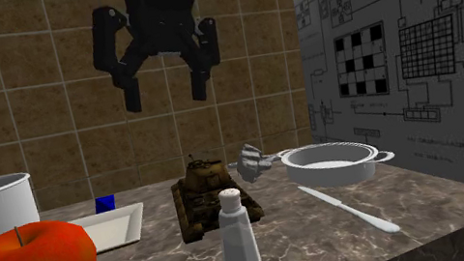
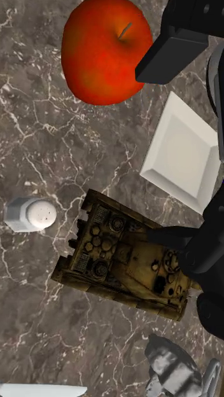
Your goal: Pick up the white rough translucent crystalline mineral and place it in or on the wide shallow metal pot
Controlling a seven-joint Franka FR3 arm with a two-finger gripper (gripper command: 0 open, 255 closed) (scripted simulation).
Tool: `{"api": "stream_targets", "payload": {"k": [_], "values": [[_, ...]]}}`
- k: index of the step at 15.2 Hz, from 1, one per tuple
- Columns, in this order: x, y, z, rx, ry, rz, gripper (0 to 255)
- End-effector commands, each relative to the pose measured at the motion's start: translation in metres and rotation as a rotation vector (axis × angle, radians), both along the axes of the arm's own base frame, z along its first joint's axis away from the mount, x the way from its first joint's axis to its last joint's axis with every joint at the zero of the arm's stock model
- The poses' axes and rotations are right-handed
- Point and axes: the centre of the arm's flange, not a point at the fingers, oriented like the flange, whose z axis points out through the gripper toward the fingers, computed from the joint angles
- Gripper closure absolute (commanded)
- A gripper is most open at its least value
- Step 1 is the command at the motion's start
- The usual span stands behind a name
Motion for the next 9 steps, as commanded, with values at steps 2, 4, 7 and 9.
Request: {"api": "stream_targets", "payload": {"k": [2, 4, 7, 9], "values": [[0.017, -0.035, -0.01, 0.01, 0.001, -0.032, 0], [0.025, -0.059, -0.017, 0.018, 0.002, -0.053, 0], [0.038, -0.096, -0.028, 0.029, 0.003, -0.085, 0], [0.045, -0.121, -0.036, 0.036, 0.004, -0.106, 0]]}}
